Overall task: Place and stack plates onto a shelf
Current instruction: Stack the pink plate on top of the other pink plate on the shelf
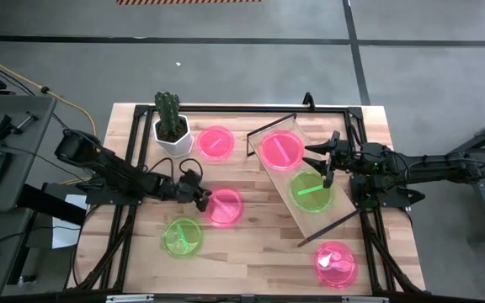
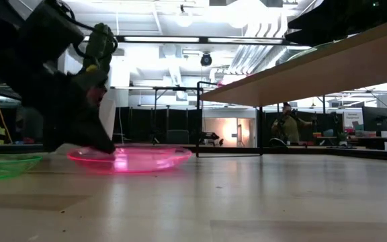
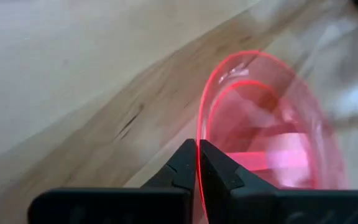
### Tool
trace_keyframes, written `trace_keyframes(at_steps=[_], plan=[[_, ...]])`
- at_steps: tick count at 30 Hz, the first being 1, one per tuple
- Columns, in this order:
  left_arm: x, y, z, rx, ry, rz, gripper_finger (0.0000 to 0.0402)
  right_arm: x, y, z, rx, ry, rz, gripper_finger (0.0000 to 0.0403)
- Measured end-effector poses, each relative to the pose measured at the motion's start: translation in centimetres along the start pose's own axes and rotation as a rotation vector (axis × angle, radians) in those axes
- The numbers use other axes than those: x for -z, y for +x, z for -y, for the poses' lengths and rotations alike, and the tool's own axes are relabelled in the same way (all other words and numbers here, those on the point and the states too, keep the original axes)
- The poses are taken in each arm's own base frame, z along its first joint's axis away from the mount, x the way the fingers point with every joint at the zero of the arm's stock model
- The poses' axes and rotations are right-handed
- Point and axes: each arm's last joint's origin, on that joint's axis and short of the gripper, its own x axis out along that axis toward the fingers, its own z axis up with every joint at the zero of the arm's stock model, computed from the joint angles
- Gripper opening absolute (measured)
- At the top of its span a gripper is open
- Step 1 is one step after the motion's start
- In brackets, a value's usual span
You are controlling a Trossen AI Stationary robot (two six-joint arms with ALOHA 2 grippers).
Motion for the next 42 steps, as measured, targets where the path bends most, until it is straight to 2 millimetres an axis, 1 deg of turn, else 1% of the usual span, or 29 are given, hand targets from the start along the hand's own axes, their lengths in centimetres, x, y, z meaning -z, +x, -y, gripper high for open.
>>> trace_keyframes(at_steps=[4, 10, 13, 15, 18, 21, 24, 27, 31, 35, 38, 42], plan=[[-1.2, -1.3, 0.5, 0.051, 0.031, 0.035, 0.0002, 0.0, 0.0, 0.0, -0.001, 0.005, -0.004, 0.0185], [-3.6, -4.3, 0.9, 0.145, 0.035, 0.092, 0.0001, 0.3, 0.0, 0.0, 0.003, 0.021, -0.030, 0.0185], [-5.2, -5.7, 1.0, 0.197, 0.029, 0.173, 0.0001, 0.4, 0.0, 0.1, 0.004, 0.019, -0.042, 0.0185], [-6.7, -6.5, 1.2, 0.213, 0.034, 0.239, 0.0001, 0.4, 0.0, 0.0, 0.004, 0.019, -0.041, 0.0185], [-9.5, -7.7, 2.2, 0.219, 0.090, 0.331, 0.0000, 0.3, 0.0, 0.0, 0.004, 0.020, -0.035, 0.0185], [-12.8, -8.5, 3.5, 0.192, 0.197, 0.401, 0.0000, 0.3, 0.0, 0.0, 0.004, 0.023, -0.035, 0.0185], [-16.0, -8.6, 4.9, 0.127, 0.315, 0.466, 0.0000, 0.2, 0.0, 0.0, 0.002, 0.026, -0.022, 0.0185], [-19.0, -7.8, 6.1, 0.076, 0.409, 0.499, 0.0000, -0.1, 0.1, 0.0, 0.001, 0.030, 0.010, 0.0185], [-21.9, -5.3, 7.2, 0.073, 0.480, 0.470, 0.0000, -0.3, 0.4, -0.1, -0.002, 0.012, 0.038, 0.0185], [-24.0, -2.2, 8.0, 0.073, 0.505, 0.468, 0.0000, -0.3, 0.7, -0.2, 0.009, -0.006, 0.038, 0.0185], [-25.4, -0.2, 8.7, 0.078, 0.523, 0.482, 0.0000, -0.2, 0.9, -0.1, 0.035, -0.008, 0.034, 0.0185], [-26.6, 2.1, 9.4, 0.071, 0.539, 0.488, 0.0000, -0.2, 1.1, -0.2, 0.044, -0.013, 0.036, 0.0185]])
